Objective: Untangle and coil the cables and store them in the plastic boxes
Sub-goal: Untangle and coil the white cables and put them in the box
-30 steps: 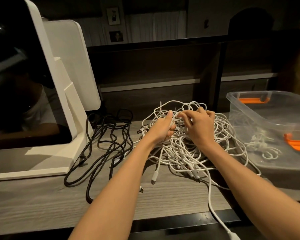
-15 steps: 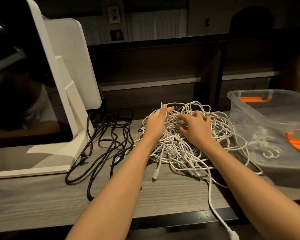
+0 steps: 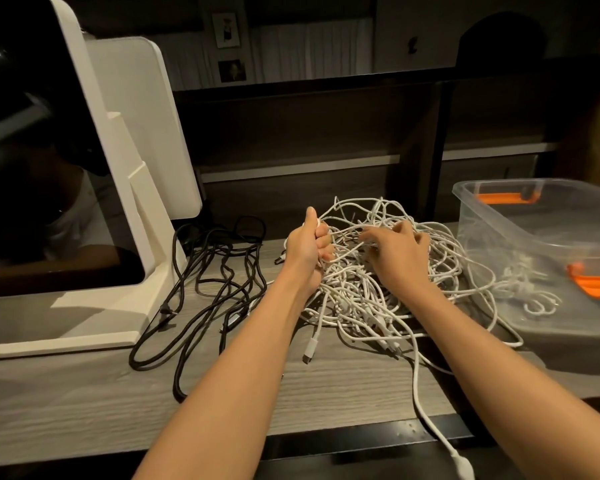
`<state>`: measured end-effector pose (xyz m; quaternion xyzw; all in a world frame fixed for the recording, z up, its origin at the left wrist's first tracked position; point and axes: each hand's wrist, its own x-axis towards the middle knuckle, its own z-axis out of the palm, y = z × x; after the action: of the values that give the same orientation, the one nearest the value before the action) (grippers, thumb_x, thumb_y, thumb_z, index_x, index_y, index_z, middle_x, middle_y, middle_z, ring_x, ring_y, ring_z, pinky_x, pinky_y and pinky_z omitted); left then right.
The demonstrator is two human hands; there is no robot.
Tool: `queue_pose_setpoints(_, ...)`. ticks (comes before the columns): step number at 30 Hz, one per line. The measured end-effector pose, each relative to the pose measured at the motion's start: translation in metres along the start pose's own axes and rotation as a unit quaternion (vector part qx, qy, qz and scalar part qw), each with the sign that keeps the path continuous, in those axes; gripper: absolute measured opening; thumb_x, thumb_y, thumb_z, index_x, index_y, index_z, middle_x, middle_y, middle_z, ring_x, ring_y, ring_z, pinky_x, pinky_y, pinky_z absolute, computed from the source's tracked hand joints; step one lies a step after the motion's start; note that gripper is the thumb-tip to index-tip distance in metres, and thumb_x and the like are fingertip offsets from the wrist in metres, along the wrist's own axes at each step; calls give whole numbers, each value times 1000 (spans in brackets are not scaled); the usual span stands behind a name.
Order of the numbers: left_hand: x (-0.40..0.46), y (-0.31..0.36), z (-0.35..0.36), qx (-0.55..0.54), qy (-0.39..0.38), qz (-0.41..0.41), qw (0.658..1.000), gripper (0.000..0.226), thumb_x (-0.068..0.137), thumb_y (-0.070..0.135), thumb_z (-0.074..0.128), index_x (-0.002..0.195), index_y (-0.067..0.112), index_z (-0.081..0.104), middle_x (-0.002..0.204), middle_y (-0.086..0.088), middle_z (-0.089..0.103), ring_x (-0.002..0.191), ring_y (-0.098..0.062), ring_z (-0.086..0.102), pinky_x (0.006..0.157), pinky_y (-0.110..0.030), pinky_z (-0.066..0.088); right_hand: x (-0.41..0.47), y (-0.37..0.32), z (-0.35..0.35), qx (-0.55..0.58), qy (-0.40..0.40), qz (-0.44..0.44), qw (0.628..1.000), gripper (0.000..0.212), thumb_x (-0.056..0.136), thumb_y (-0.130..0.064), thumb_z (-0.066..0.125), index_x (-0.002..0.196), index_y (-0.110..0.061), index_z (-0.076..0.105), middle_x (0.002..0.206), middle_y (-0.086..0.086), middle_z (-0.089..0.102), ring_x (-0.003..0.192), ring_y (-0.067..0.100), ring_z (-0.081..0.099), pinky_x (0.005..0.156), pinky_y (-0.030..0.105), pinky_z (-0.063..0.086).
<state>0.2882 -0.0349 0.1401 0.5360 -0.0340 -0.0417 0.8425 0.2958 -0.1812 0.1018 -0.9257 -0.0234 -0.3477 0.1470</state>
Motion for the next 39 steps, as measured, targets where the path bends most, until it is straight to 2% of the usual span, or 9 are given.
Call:
queue_pose_setpoints(6,5,-1,-6,168,15,13,986,46,106,43,26,70,17,38,66,0,48,48,-8,34,40,-17,27,3,6,-3,125,110,-13,986,15,87,-20,67,99,-26,73,89,-2,67,85,16,44,72,28,12)
queue_pose_setpoints(13,1,-8,4,438,-80,89,891,46,107,36,23,71,15,44,63,1,50,55,-9,45,62,-28,37,3,-6,-9,139,175,-72,972,13,85,-28,66,94,-22,74,74,-5,62,72,9,39,71,29,15)
queue_pose_setpoints(15,-4,-6,7,417,-113,76,899,47,106,41,20,87,14,53,69,6,47,55,-8,47,60,-23,40,3,-8,-7,128,175,-52,975,15,87,-33,64,93,-23,73,73,-1,63,71,10,40,76,32,20)
queue_pose_setpoints(17,-6,-3,8,384,-132,50,913,52,104,48,17,120,18,56,91,10,55,79,-12,65,81,-26,48,3,-8,-6,115,167,-27,979,15,88,-35,65,92,-23,72,74,-1,64,72,11,41,80,37,24)
queue_pose_setpoints(21,-1,-3,-1,408,-177,77,892,47,103,48,31,67,22,45,53,12,35,45,-4,28,51,-19,27,3,-8,-5,95,131,-7,987,14,89,-35,64,93,-24,71,79,-3,66,79,14,43,84,38,24)
queue_pose_setpoints(28,12,-14,-2,370,52,142,917,44,104,39,38,97,9,69,73,3,61,62,-1,50,65,-23,35,4,-9,-3,10,-24,-3,1000,37,92,-29,58,128,-34,54,106,-5,66,113,18,42,90,38,23)
queue_pose_setpoints(33,10,-17,-3,311,-41,171,934,37,102,46,39,121,26,64,98,17,60,88,2,56,75,-16,48,4,-12,-6,1,-55,2,999,47,92,-23,56,137,-32,44,113,-4,64,117,22,39,92,41,26)
queue_pose_setpoints(35,10,-18,-5,278,-55,194,939,37,103,43,36,108,28,69,103,7,65,98,-4,60,90,-20,47,3,-12,-6,7,-54,-2,999,52,91,-22,58,138,-37,41,119,-9,62,115,21,39,92,41,26)
queue_pose_setpoints(39,8,-14,-4,180,-18,185,966,47,106,31,33,74,12,62,80,-4,71,88,-12,69,82,-16,52,4,-9,-3,-29,-62,-23,997,47,92,-21,58,135,-36,45,142,-14,44,120,21,35,94,41,25)
